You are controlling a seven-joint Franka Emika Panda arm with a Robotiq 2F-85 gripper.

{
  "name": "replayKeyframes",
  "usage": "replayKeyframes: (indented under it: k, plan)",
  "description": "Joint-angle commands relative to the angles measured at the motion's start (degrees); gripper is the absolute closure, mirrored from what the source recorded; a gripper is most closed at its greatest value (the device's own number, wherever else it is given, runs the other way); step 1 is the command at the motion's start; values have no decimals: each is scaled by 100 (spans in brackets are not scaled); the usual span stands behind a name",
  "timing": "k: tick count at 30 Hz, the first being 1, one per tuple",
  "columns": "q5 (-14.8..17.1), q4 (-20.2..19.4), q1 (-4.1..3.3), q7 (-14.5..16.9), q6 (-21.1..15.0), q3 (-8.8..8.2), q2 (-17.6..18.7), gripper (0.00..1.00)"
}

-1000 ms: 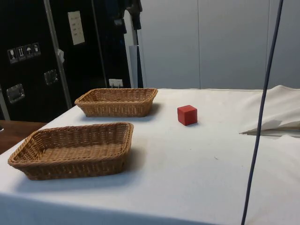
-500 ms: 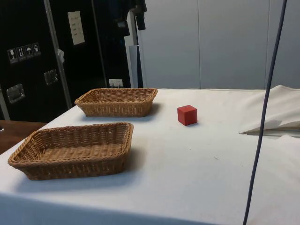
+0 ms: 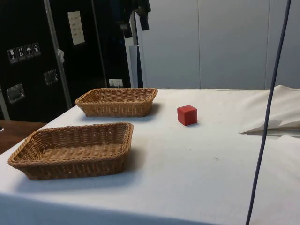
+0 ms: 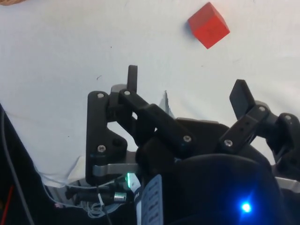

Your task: Pick up the red cube and place it into the right basket.

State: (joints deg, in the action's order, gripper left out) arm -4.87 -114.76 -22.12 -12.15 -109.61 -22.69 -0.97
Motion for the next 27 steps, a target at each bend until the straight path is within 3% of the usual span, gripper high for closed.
replayKeyframes:
  k: [1,6,7,15,16,17,27]
  plan:
    - [-86,-97,-6,-115,-126,17,-86,0]
    - [-132,-252,-6,-212,-264,46,-206,0]
    - [-57,-166,0,-143,-138,34,-120,0]
    - [-189,-974,11,-258,-756,52,-579,0]
    - [-115,-865,6,-189,-636,46,-498,0]
    - [-189,-1071,17,-258,-814,52,-619,0]
    - [-235,-1937,86,-252,-1341,52,-922,0]
